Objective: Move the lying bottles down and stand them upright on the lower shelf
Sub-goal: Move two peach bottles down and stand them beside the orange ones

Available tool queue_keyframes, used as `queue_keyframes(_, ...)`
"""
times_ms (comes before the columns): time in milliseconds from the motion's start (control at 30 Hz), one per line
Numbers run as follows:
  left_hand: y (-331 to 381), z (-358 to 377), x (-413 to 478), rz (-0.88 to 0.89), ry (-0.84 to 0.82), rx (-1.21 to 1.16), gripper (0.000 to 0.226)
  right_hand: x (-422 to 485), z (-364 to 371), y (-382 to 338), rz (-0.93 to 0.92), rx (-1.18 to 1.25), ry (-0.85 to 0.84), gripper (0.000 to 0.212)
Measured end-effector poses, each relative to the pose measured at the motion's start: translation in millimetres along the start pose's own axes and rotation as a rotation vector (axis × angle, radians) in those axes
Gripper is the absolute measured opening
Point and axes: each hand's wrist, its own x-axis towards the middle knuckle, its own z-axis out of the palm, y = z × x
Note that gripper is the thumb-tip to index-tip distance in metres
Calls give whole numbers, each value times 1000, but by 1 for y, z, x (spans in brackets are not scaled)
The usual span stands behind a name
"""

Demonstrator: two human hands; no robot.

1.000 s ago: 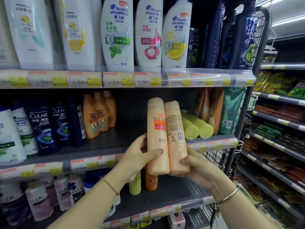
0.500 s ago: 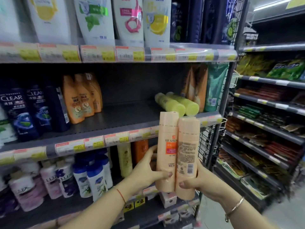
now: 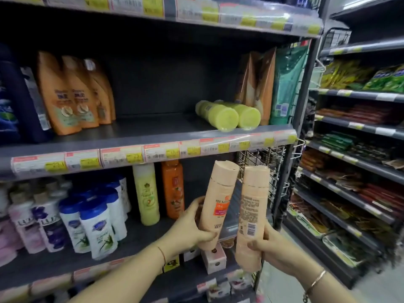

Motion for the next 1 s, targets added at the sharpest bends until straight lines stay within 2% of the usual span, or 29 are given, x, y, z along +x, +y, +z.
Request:
queue_keyframes(200,-9,6,45,-15,160,3,71,32,-14,-2,-57,-83,-75,73)
queue_keyframes(467,-25,11,92,-121,267,-77,84,84,-33,-12,-90,-175,-118,77)
queue_keyframes(700,-34,2,104,-116,218,-34,88,107,-45,-20,-84,-101,-111,76)
queue_keyframes(867,-38,5,106,-138,222,-19,94,120,-50,-24,-125,-157,-52,82)
queue_keyframes(967,-39,17,101,-151,333,19,110,123,-47,-25,-133,-170,-33,74)
queue_keyframes(1000,-40,21,99,-164,395,48,109,124,-47,-25,-134,-176,-24,74)
